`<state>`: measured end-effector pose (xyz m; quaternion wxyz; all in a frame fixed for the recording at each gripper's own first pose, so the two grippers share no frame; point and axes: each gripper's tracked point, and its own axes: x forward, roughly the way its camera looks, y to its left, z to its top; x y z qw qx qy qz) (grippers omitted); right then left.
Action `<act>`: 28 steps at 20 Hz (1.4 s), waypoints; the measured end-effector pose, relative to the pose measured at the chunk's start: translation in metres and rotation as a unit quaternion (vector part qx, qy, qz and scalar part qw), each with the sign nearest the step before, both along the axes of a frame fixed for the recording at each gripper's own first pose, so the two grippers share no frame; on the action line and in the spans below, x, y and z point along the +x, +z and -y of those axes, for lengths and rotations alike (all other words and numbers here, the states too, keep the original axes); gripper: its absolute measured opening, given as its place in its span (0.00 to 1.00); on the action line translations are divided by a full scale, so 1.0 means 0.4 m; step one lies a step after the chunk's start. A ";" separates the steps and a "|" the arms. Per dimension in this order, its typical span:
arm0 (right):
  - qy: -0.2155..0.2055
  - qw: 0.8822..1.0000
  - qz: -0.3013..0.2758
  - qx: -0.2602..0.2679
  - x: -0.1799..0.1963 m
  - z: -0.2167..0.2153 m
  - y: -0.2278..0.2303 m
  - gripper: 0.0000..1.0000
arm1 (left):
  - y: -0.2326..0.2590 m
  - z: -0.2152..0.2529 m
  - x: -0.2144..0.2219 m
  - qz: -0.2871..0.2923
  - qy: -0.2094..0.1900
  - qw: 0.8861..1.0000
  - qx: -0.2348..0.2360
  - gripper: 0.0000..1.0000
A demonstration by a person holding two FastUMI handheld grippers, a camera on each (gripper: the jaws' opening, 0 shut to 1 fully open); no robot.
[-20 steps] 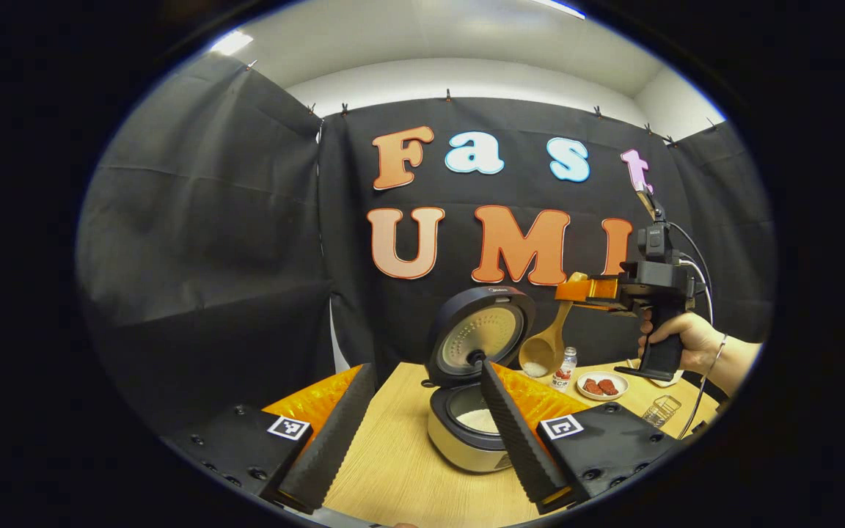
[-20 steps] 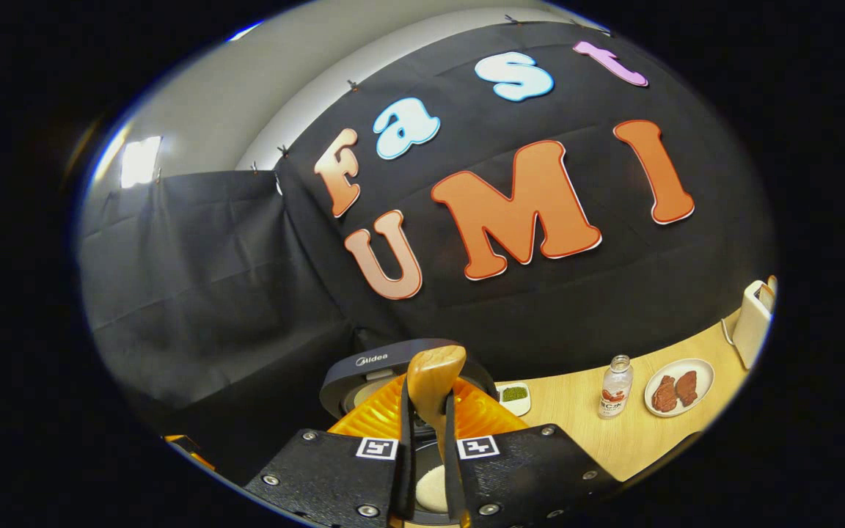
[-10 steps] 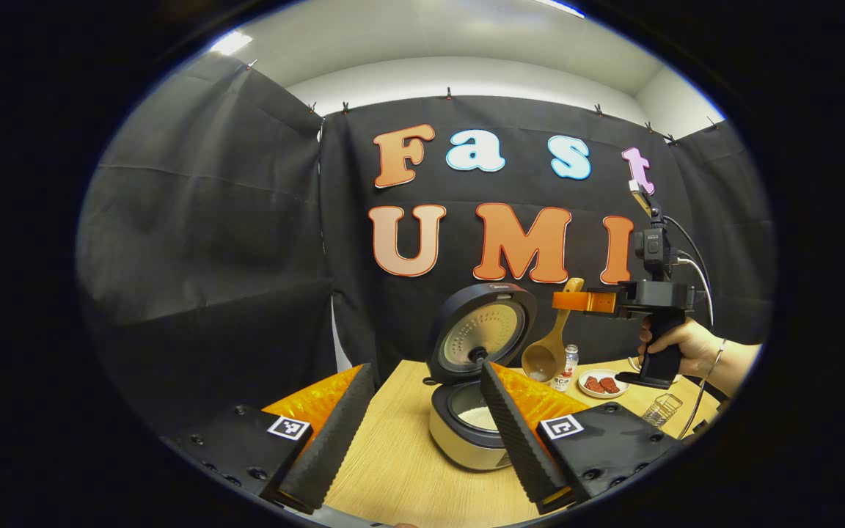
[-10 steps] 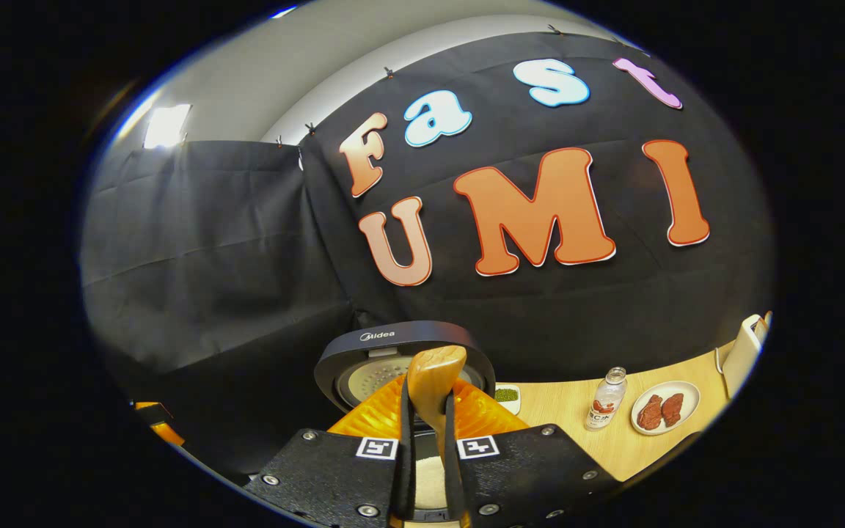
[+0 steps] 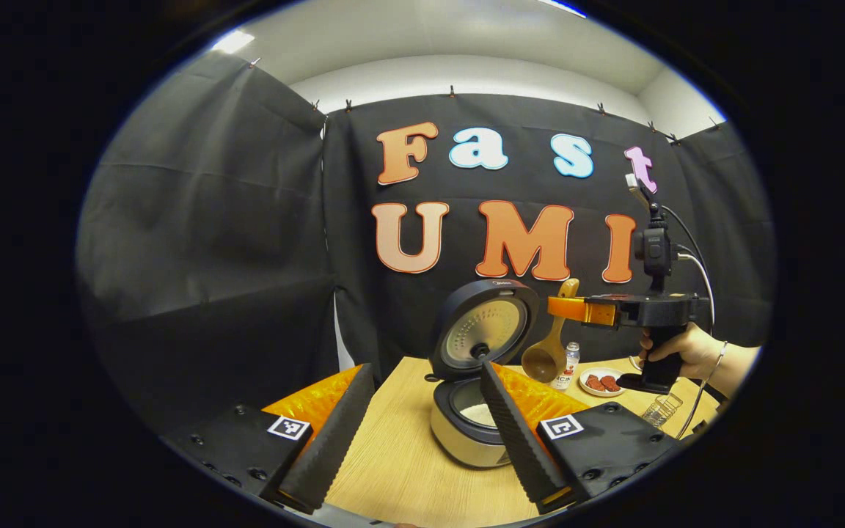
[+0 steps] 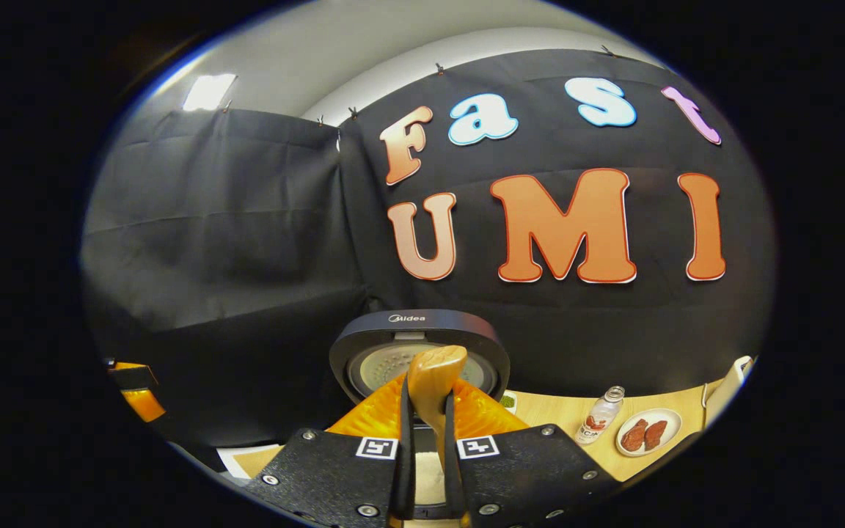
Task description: Close the left gripper, press the button to open the rice cooker; take a wooden spoon from the chopstick holder with the right hand, scoop a spoonful of rice and pour it into the rice cooker, then put the wooden spoon back into the chopstick holder.
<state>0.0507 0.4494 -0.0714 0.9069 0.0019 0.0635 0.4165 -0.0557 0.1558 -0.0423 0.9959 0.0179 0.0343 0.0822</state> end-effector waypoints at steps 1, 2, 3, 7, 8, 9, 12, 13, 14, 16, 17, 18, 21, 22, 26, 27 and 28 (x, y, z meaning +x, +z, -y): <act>-0.001 1.000 -0.002 0.001 -0.002 0.003 0.000 0.16 | 0.001 -0.002 -0.005 0.001 0.001 1.000 0.000 1.00; -0.003 1.000 -0.007 0.004 0.001 0.009 0.003 0.16 | 0.002 -0.003 -0.006 0.002 0.002 1.000 -0.001 1.00; -0.006 1.000 -0.014 0.010 0.006 0.016 0.001 0.16 | 0.004 -0.002 -0.006 0.003 0.003 1.000 -0.003 1.00; -0.029 0.997 -0.055 0.046 0.034 0.063 0.017 0.15 | 0.002 0.003 -0.014 0.008 0.006 1.000 -0.012 1.00; -0.035 0.996 -0.065 0.054 0.042 0.080 0.019 0.16 | 0.004 0.005 -0.014 0.009 0.007 1.000 -0.012 0.96; -0.041 0.995 -0.074 0.061 0.046 0.100 0.023 0.16 | 0.006 0.007 -0.018 0.009 0.008 1.000 -0.012 0.98; -0.061 0.991 -0.083 0.081 0.066 0.177 0.051 0.16 | 0.022 0.020 -0.004 0.013 0.006 1.000 -0.014 1.00; -0.069 0.990 -0.085 0.088 0.070 0.204 0.060 0.16 | 0.027 0.025 0.000 0.015 0.005 1.000 -0.014 1.00; -0.076 0.989 -0.087 0.094 0.074 0.234 0.070 0.16 | 0.034 0.031 0.004 0.018 0.002 1.000 -0.014 1.00; -0.094 0.986 -0.088 0.105 0.088 0.298 0.092 0.16 | 0.042 0.043 0.019 0.019 -0.004 1.000 -0.011 0.99; -0.105 0.985 -0.087 0.110 0.097 0.333 0.103 0.15 | 0.043 0.046 0.026 0.019 -0.006 1.000 -0.009 0.99; -0.116 0.983 -0.085 0.113 0.107 0.372 0.110 0.15 | 0.045 0.054 0.030 0.019 -0.009 1.000 -0.006 0.98; -0.153 0.978 -0.082 0.116 0.124 0.484 0.113 0.15 | 0.045 0.080 0.048 0.018 -0.020 1.000 -0.001 1.00; -0.163 0.976 -0.083 0.117 0.129 0.518 0.113 0.15 | 0.046 0.088 0.054 0.017 -0.023 1.000 0.001 1.00; -0.205 0.968 -0.084 0.119 0.137 0.656 0.096 0.15 | 0.058 0.117 0.078 0.022 -0.032 0.999 0.003 1.00; -0.216 0.965 -0.085 0.118 0.139 0.689 0.087 0.15 | 0.059 0.124 0.084 0.023 -0.033 0.999 0.004 0.99; -0.229 0.962 -0.087 0.118 0.140 0.724 0.077 0.20 | 0.061 0.130 0.088 0.024 -0.034 0.999 0.004 0.98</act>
